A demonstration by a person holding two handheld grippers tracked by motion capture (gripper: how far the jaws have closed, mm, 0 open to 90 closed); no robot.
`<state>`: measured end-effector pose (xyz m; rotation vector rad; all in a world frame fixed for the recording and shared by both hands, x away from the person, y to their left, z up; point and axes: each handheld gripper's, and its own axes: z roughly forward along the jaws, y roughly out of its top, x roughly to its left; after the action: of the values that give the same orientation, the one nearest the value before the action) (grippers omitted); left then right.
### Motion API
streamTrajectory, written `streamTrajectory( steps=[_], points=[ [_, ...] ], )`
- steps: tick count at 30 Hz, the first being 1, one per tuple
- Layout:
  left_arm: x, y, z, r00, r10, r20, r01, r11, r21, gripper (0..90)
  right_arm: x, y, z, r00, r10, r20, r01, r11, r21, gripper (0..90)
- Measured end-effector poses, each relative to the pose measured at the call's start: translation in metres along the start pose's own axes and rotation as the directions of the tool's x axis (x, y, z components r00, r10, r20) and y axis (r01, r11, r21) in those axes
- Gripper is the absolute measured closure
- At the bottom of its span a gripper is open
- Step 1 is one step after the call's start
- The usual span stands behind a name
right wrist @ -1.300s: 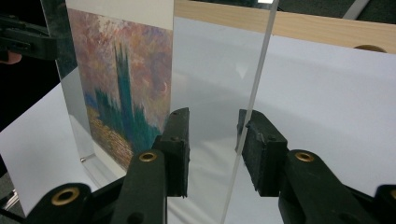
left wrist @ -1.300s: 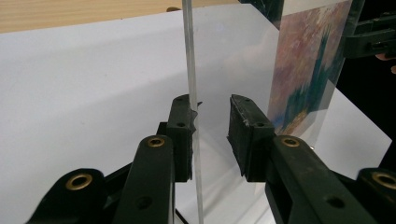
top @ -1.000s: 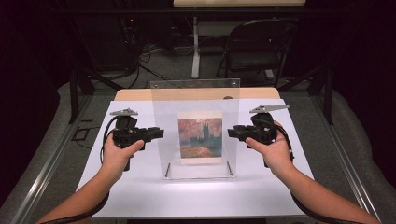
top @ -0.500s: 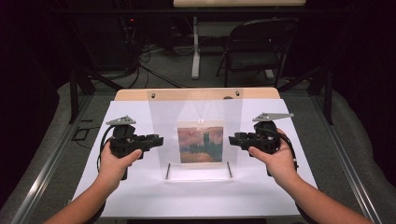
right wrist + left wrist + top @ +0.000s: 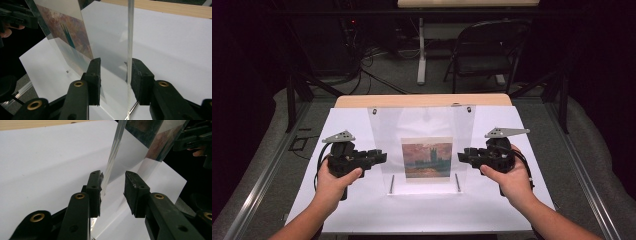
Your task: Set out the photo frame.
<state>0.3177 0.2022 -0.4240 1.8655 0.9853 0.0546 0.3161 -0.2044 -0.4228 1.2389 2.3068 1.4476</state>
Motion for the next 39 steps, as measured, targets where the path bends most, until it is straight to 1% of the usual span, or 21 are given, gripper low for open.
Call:
streamTrajectory(
  steps=[10,13,15,17,19,20,21,23,26,27,31,35,37,39],
  points=[
    [0.000,0.001,0.000,1.0000,0.000,-0.003,0.000,1.0000,0.004,65.9,-0.003,0.000,0.000,0.9997,0.018,-0.019,-0.018,1.000,-0.003,62.5],
    [-0.001,0.000,0.000,1.0000,-0.003,-0.008,0.003,1.0000,0.002,65.0,-0.002,-0.001,0.000,0.9999,0.002,-0.015,-0.002,1.000,-0.008,60.6],
    [-0.001,-0.001,0.000,0.9999,0.003,-0.015,-0.003,1.0000,0.003,62.1,-0.001,-0.001,0.000,0.9998,-0.009,-0.016,0.009,1.000,-0.004,58.5],
    [-0.001,-0.002,0.000,0.9998,0.000,-0.018,0.000,1.0000,0.002,59.4,0.000,-0.002,0.001,0.9996,-0.024,-0.014,0.024,1.000,-0.010,57.3],
    [0.000,-0.004,-0.001,0.9994,-0.001,-0.033,0.001,1.0000,-0.001,55.6,-0.001,-0.004,0.000,0.9997,-0.023,-0.012,0.023,1.000,-0.006,54.6],
    [0.000,-0.004,-0.001,0.9994,-0.001,-0.033,0.001,1.0000,-0.001,54.1,-0.002,-0.005,0.000,0.9996,-0.025,-0.009,0.025,1.000,-0.010,53.5],
    [0.002,-0.007,-0.003,0.9991,-0.008,-0.041,0.008,0.9999,-0.009,51.7,-0.003,-0.007,-0.001,0.9998,-0.017,-0.006,0.017,1.000,-0.015,51.2],
    [0.003,-0.010,-0.004,0.9988,-0.007,-0.049,0.006,0.9999,-0.013,48.4,-0.005,-0.010,-0.003,0.9998,-0.017,-0.001,0.017,1.000,-0.020,47.5],
    [0.006,-0.015,-0.008,0.9979,-0.003,-0.065,0.001,0.9999,-0.017,45.7,-0.010,-0.015,-0.007,0.9995,-0.024,0.022,0.025,0.999,-0.030,43.7],
    [0.006,-0.016,-0.010,0.9977,-0.007,-0.068,0.006,0.9998,-0.020,45.5,-0.011,-0.017,-0.009,0.9994,-0.019,0.027,0.020,0.999,-0.039,43.2],
    [0.008,-0.023,-0.016,0.9977,-0.024,-0.064,0.022,0.9992,-0.034,45.5,-0.016,-0.022,-0.017,0.9993,-0.007,0.035,0.009,0.999,-0.050,42.9],
    [0.007,-0.027,-0.022,0.9973,-0.023,-0.069,0.020,0.9991,-0.038,44.8,-0.019,-0.028,-0.025,0.9985,-0.004,0.054,0.008,0.998,-0.059,42.8],
    [0.007,-0.030,-0.024,0.9968,-0.023,-0.077,0.020,0.9988,-0.044,44.6,-0.021,-0.032,-0.028,0.9983,0.004,0.058,-0.001,0.998,-0.059,42.5],
    [0.007,-0.033,-0.025,0.9953,-0.024,-0.094,0.020,0.9987,-0.046,44.2,-0.022,-0.035,-0.029,0.9978,0.007,0.066,-0.002,0.998,-0.065,42.1]
  ],
)
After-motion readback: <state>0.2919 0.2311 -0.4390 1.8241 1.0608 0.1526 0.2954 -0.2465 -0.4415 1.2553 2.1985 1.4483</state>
